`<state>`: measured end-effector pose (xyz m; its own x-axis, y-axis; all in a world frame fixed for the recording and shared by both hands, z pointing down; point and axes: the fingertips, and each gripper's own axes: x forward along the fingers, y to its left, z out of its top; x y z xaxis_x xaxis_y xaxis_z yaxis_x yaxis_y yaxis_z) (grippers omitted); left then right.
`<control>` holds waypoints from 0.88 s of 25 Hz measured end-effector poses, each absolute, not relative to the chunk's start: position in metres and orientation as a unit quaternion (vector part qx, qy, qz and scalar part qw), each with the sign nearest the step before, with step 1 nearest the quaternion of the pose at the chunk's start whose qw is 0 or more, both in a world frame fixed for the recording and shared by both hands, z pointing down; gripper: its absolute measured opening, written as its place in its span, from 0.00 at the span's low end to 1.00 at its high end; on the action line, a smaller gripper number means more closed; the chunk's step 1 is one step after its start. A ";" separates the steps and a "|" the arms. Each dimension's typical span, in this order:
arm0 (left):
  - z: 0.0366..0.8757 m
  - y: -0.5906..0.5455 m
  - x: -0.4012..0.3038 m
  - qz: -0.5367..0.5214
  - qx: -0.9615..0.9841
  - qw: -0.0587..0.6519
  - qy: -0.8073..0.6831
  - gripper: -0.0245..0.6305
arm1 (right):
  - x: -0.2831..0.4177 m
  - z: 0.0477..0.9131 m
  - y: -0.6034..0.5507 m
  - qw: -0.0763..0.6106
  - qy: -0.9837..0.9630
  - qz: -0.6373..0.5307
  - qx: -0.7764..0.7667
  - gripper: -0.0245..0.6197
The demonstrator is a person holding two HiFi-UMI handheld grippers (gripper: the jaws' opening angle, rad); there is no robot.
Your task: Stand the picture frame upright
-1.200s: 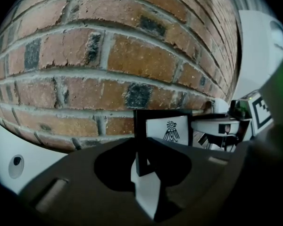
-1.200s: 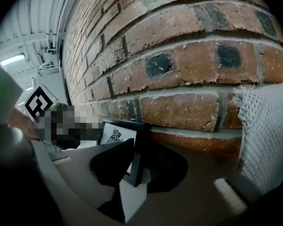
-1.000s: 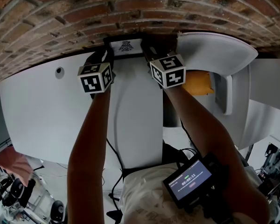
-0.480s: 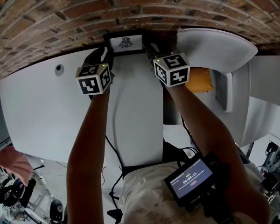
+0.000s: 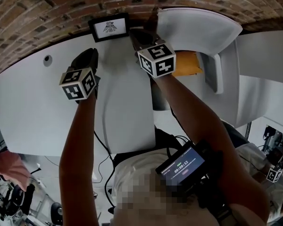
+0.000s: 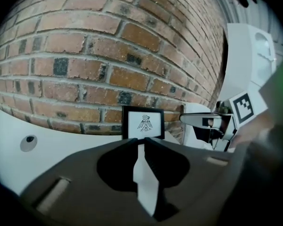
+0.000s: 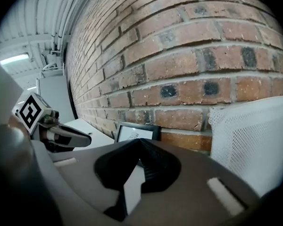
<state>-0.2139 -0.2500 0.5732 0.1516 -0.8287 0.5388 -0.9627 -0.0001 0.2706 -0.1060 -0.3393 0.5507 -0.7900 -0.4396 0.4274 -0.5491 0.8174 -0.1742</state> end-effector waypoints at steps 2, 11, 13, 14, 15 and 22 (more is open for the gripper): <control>0.569 -0.232 -0.214 0.104 0.699 0.298 -0.642 0.09 | -0.103 0.545 -0.326 0.184 -0.935 0.146 0.265 0.05; 0.542 -0.157 -0.204 0.077 0.717 0.292 -0.629 0.04 | -0.087 0.528 -0.260 0.188 -0.937 0.141 0.257 0.05; 0.537 -0.141 -0.203 0.071 0.720 0.292 -0.625 0.04 | -0.084 0.522 -0.246 0.188 -0.937 0.141 0.258 0.05; 0.535 -0.133 -0.203 0.069 0.720 0.294 -0.625 0.04 | -0.083 0.520 -0.239 0.187 -0.937 0.141 0.258 0.05; 0.534 -0.126 -0.204 0.066 0.721 0.295 -0.624 0.04 | -0.082 0.517 -0.233 0.186 -0.937 0.141 0.259 0.05; 0.522 -0.080 -0.192 0.062 0.735 0.291 -0.610 0.04 | -0.067 0.503 -0.184 0.179 -0.939 0.141 0.257 0.05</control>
<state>-0.1919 -0.0804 0.5224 0.2485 -0.8597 0.4462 -0.9324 -0.0874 0.3508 -0.0667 -0.1838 0.5027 -0.8040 -0.4317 0.4088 -0.5327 0.8285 -0.1726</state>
